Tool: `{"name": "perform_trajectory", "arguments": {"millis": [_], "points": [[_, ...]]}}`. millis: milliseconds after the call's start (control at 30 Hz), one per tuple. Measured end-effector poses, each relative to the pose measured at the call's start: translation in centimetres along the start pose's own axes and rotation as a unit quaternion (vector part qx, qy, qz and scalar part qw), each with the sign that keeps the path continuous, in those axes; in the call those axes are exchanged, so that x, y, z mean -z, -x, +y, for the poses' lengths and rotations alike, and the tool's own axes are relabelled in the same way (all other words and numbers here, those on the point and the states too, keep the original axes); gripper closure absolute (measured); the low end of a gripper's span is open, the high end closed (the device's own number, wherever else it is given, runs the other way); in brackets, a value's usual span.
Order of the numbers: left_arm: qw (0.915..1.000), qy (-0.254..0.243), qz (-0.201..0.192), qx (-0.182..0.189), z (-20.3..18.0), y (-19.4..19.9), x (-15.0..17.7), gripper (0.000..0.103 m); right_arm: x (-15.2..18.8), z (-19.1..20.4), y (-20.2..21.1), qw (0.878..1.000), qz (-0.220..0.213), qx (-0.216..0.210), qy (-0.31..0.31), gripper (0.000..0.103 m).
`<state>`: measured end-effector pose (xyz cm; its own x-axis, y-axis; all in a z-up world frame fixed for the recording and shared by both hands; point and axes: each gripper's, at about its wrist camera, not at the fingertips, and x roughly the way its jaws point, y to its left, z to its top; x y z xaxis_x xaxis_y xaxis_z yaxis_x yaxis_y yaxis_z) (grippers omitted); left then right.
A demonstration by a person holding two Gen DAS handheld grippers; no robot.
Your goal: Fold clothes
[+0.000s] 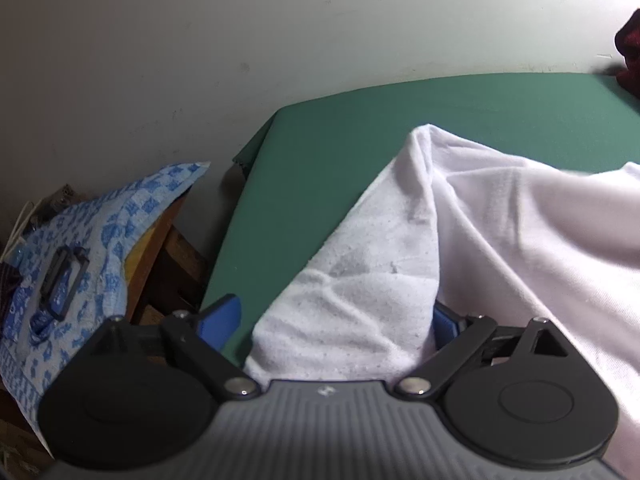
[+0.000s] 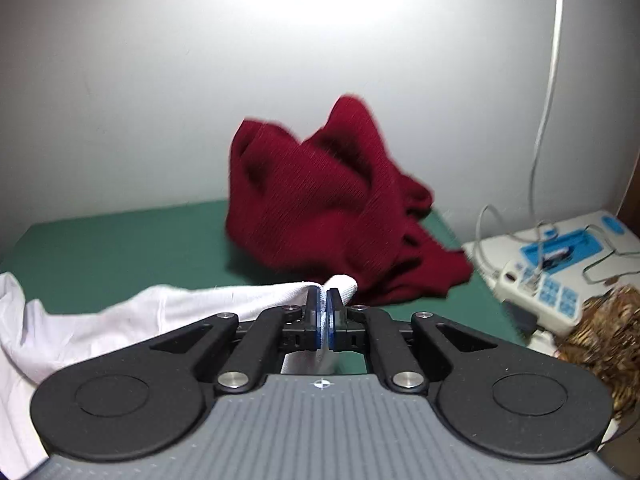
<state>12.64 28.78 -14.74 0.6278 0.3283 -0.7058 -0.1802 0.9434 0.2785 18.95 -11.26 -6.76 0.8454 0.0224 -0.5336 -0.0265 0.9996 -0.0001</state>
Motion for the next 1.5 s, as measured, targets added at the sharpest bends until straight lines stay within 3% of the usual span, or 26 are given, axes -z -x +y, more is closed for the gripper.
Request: {"name": "perform_trajectory", "arguments": {"millis": [67,167,300,333,367,433,500,633,667,733,800,900,967,1000,1067,1100,1133,1200,1300,1400,1433,1467,1500], "points": [[1.0,0.001,0.0,-0.002,-0.1,-0.1,-0.1,0.006,-0.5,-0.5,-0.3,1.0,-0.005,0.018,0.016,0.1],[0.9999,-0.009,-0.001,-0.013,-0.5,-0.2,-0.5,0.006,0.8,-0.3,-3.3,0.998,0.027,0.037,0.046,0.099],[0.9991,-0.018,-0.011,-0.038,0.2,0.0,-0.7,0.008,3.0,-0.7,-4.4,0.989,0.051,0.113,0.084,0.094],[0.9989,-0.015,-0.015,-0.042,0.7,0.1,-0.8,0.009,3.4,-1.4,-3.8,0.989,0.058,0.114,0.07,0.085],[0.9988,-0.012,-0.016,-0.045,1.2,0.1,-0.8,0.009,3.8,-2.2,-3.2,0.991,0.069,0.101,0.046,0.066],[0.9986,-0.007,-0.016,-0.049,2.1,-0.1,-0.9,0.01,4.8,-3.7,-2.4,0.994,0.092,0.064,0.0,0.052],[0.9987,-0.007,-0.006,-0.05,2.4,-0.7,-0.9,0.01,5.9,-4.4,-2.3,0.992,0.115,0.033,-0.029,0.052],[0.9979,-0.024,-0.004,-0.059,1.5,-1.3,-0.8,0.011,7.8,-3.7,-3.3,0.99,0.136,0.021,-0.042,0.056],[0.9974,-0.03,-0.006,-0.065,1.2,-1.3,-0.9,0.01,8.1,-3.2,-3.2,0.991,0.13,0.023,-0.034,0.079],[0.9972,-0.034,-0.006,-0.066,1.2,-1.1,-0.9,0.013,8.4,-2.2,-2.8,0.991,0.13,0.025,-0.005,0.1],[0.9979,-0.03,-0.012,-0.057,2.1,-0.4,-1.1,0.015,8.0,-2.3,-2.3,0.988,0.139,0.057,0.02,0.1],[0.999,-0.02,-0.037,-0.013,4.2,2.1,-1.6,0.015,6.7,-1.8,-1.7,0.977,0.15,0.118,0.093,0.093],[0.9978,-0.031,-0.059,0.0,4.7,3.5,-2.4,0.013,4.8,-0.1,-0.7,0.978,0.107,0.118,0.132,0.061],[0.9969,-0.038,-0.069,-0.002,4.5,3.9,-3.0,0.011,3.8,0.8,-0.2,0.978,0.083,0.116,0.151,0.055],[0.9956,-0.046,-0.082,0.005,4.0,4.0,-4.7,0.01,1.4,3.2,0.1,0.987,0.05,0.049,0.143,0.055],[0.9954,-0.043,-0.084,0.015,3.6,3.7,-5.8,0.01,0.1,4.6,-0.4,0.991,0.05,-0.004,0.12,0.055],[0.9954,-0.041,-0.083,0.023,3.2,3.2,-6.8,0.01,-0.9,5.8,-1.2,0.992,0.059,-0.053,0.097,0.055],[0.9955,-0.035,-0.075,0.045,2.1,1.9,-8.3,0.007,-2.3,8.9,-4.5,0.982,0.101,-0.149,0.062,0.055],[0.9961,-0.056,-0.041,0.055,-0.3,-1.3,-9.4,0.007,-2.5,13.2,-10.0,0.965,0.158,-0.194,0.075,0.054],[0.9955,-0.06,-0.016,0.071,-1.3,-3.6,-9.5,0.012,-1.7,15.6,-13.9,0.948,0.221,-0.206,0.102,0.057],[0.9952,-0.058,-0.01,0.078,-1.5,-4.2,-9.4,0.012,-1.5,15.8,-14.4,0.941,0.236,-0.216,0.108,0.064],[0.9947,-0.056,-0.003,0.086,-1.7,-4.8,-9.4,0.012,-1.3,16.0,-14.5,0.935,0.245,-0.228,0.119,0.087],[0.9942,-0.056,0.002,0.091,-1.9,-5.3,-9.3,0.011,-1.2,16.2,-14.5,0.933,0.245,-0.226,0.135,0.098]]}}
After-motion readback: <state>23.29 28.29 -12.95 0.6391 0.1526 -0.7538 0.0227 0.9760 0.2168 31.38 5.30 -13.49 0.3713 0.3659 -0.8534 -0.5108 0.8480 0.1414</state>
